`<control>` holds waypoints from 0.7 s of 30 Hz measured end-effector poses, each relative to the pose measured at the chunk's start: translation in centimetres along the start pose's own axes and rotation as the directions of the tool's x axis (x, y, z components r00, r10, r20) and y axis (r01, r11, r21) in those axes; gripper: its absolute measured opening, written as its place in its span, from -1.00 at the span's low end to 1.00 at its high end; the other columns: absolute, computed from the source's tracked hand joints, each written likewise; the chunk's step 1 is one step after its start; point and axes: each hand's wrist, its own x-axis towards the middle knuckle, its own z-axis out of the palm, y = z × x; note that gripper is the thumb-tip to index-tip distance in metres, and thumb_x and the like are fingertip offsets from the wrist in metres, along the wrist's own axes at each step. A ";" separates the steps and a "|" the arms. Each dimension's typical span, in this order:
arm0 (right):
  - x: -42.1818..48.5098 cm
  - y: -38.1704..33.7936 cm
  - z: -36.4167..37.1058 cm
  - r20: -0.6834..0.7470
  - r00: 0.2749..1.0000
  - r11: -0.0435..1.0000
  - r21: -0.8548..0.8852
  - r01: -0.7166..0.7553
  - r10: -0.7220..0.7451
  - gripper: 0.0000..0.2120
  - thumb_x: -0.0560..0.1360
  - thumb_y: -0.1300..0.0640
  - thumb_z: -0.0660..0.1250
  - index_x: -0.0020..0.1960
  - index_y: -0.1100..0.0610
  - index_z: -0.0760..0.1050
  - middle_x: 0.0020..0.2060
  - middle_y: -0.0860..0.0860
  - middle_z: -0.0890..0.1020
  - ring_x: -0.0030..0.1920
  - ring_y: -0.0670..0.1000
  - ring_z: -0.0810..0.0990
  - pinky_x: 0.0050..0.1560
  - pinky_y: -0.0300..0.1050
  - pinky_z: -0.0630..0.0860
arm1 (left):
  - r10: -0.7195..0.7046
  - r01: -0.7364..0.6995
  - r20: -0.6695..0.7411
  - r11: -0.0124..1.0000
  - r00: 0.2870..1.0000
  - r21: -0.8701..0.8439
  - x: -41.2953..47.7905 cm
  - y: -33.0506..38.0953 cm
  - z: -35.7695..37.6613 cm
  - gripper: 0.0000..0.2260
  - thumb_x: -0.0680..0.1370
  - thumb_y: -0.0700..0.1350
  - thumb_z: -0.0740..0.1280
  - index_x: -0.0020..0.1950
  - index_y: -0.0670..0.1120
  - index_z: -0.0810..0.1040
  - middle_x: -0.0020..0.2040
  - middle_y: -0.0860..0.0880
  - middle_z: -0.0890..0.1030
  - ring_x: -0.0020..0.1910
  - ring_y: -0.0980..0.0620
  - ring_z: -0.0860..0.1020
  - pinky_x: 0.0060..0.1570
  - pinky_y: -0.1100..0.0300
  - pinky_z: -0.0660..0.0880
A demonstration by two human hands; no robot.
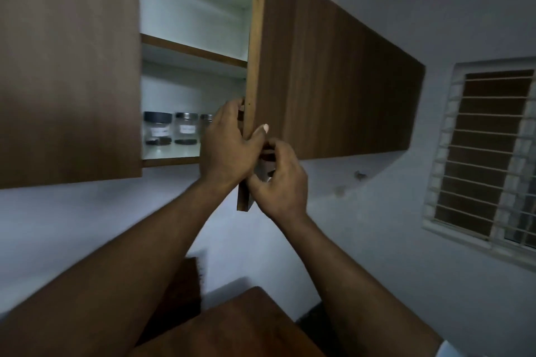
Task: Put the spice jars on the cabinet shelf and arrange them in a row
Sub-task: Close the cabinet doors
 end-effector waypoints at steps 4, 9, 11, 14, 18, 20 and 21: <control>0.2 -2.7 6.9 0.057 0.996 0.997 0.022 -0.070 0.068 -0.39 0.35 -0.21 0.49 0.32 -0.14 0.36 0.26 -0.19 0.50 0.19 -0.10 0.56 0.08 -0.02 0.65 | 0.130 -0.120 -0.007 0.933 0.991 0.338 0.7 -4.5 -5.5 -0.34 0.52 0.17 0.41 0.53 0.03 0.23 0.28 -0.09 0.56 0.17 -0.11 0.58 0.06 -0.06 0.59; 1.3 -4.7 14.3 0.300 0.952 0.998 0.021 -0.062 0.053 -0.32 0.45 -0.16 0.43 0.49 -0.01 0.30 0.45 -0.03 0.43 0.38 0.09 0.48 0.31 0.15 0.53 | 0.131 -0.352 0.331 0.467 0.935 0.811 2.3 -9.6 -10.3 -0.50 0.56 0.22 0.31 0.46 0.08 0.43 0.57 -0.16 0.23 0.50 -0.35 0.20 0.34 -0.33 0.34; 1.8 -4.9 16.6 0.373 0.928 0.999 0.039 -0.024 0.008 -0.40 0.50 -0.11 0.40 0.48 -0.02 0.32 0.44 -0.02 0.46 0.39 0.10 0.48 0.34 0.17 0.50 | -0.023 -0.388 0.425 0.367 0.905 0.845 2.9 -11.5 -11.2 -0.50 0.53 0.23 0.33 0.45 0.13 0.44 0.63 -0.11 0.10 0.56 -0.36 0.03 0.40 -0.43 0.17; 2.3 -4.8 19.1 0.431 0.901 0.998 0.056 0.027 -0.048 -0.44 0.49 0.00 0.42 0.45 0.00 0.36 0.43 0.02 0.46 0.44 0.15 0.42 0.39 0.17 0.46 | -0.189 -0.439 0.495 0.272 0.848 0.856 3.0 -14.8 -12.4 -0.38 0.58 0.22 0.25 0.60 0.14 0.14 0.66 -0.07 -0.10 0.57 -0.38 -0.19 0.40 -0.52 -0.04; 2.5 -4.4 20.8 0.392 0.918 0.998 0.033 0.047 -0.056 -0.48 0.48 0.04 0.38 0.41 0.06 0.39 0.40 0.07 0.49 0.46 0.18 0.40 0.41 0.17 0.44 | -0.282 -0.436 0.483 0.216 0.829 0.874 2.3 -17.0 -12.4 -0.25 0.58 0.19 0.26 0.64 0.14 -0.09 0.63 -0.06 -0.28 0.54 -0.39 -0.32 0.38 -0.55 -0.05; 2.4 -4.0 21.3 0.415 0.907 0.997 0.012 0.072 -0.070 -0.51 0.52 0.03 0.35 0.42 0.08 0.39 0.47 0.10 0.44 0.53 0.19 0.32 0.47 0.20 0.37 | -0.311 -0.410 0.460 0.214 0.832 0.886 2.0 -17.4 -11.9 -0.25 0.57 0.18 0.26 0.64 0.14 -0.08 0.64 -0.04 -0.28 0.54 -0.37 -0.33 0.38 -0.55 -0.06; 2.3 -3.6 21.5 0.427 0.901 0.997 0.006 0.076 -0.072 -0.50 0.53 0.04 0.35 0.44 0.08 0.38 0.51 0.11 0.39 0.56 0.20 0.27 0.48 0.21 0.35 | -0.332 -0.397 0.449 0.215 0.830 0.892 1.8 -17.5 -11.7 -0.24 0.56 0.17 0.27 0.64 0.14 -0.09 0.63 -0.04 -0.28 0.54 -0.37 -0.34 0.38 -0.55 -0.07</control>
